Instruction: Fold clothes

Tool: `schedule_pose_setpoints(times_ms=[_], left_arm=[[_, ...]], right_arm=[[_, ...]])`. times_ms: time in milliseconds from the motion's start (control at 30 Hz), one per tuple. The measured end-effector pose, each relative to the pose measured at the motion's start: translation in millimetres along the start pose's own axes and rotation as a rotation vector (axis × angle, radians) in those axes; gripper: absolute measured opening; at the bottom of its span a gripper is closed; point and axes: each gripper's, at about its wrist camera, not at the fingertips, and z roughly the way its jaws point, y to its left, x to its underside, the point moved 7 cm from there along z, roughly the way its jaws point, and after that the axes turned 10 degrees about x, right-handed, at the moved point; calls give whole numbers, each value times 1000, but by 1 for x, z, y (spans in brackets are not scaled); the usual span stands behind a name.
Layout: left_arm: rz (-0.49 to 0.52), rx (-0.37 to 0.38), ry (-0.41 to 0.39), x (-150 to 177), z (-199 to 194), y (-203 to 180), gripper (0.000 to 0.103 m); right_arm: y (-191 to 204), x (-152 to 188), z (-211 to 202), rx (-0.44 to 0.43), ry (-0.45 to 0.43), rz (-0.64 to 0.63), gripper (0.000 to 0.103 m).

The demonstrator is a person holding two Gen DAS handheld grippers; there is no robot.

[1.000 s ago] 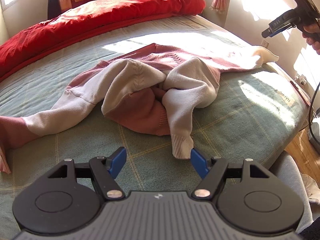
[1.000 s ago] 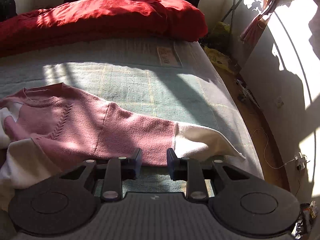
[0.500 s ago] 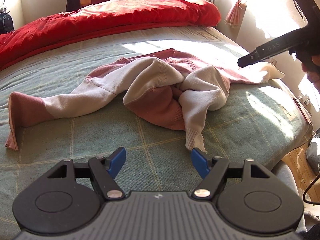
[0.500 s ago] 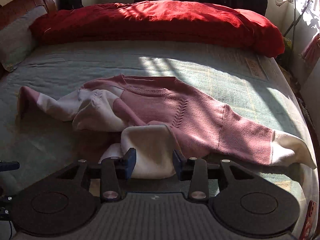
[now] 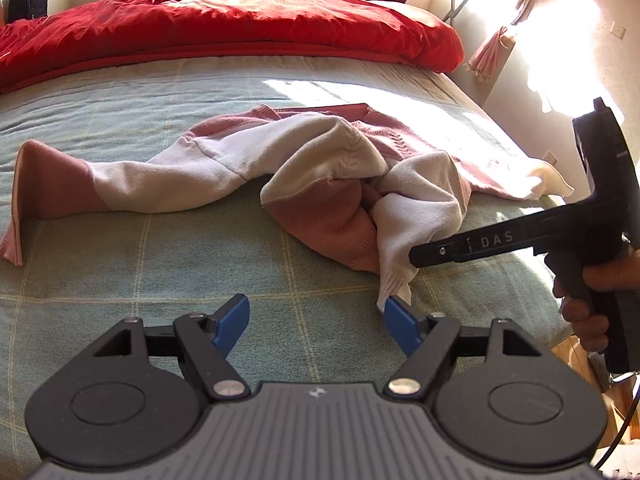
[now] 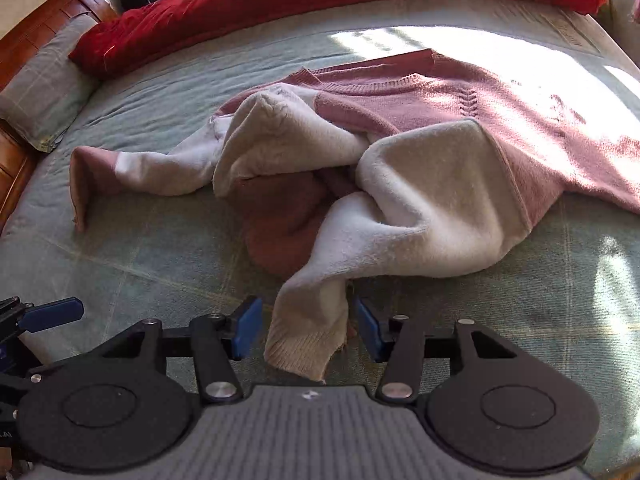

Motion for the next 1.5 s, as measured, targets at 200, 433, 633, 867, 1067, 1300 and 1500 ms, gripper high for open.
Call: schedule_pose_setpoints(times_ms=[200,433,633,867,1067,1300,1500], left_arm=[[-38,-1,20,1,12,10,75],[-59,0,57,3,29,18,75],[-59,-3,88,4,43,18,75],[-28,13,122,7,56,6,75],[-18,19,128,7,59,1,75],[-3,3,131,8,56,-1,75],[27,-20,146,13,55,-4,75]], right_arm=[[1,-2,23,16,18,28,58],[-3,-11,38,-4,-21,39,44],[-17,-16,27,16,-50,-10,17],[-58,-25,2,87,-73,-42,10],[-92,-22,-5,168,-62,-47,10],[-94,-8,-14,217,-53,-102,23],[-71,-16,-46,223,-121,-204,36]])
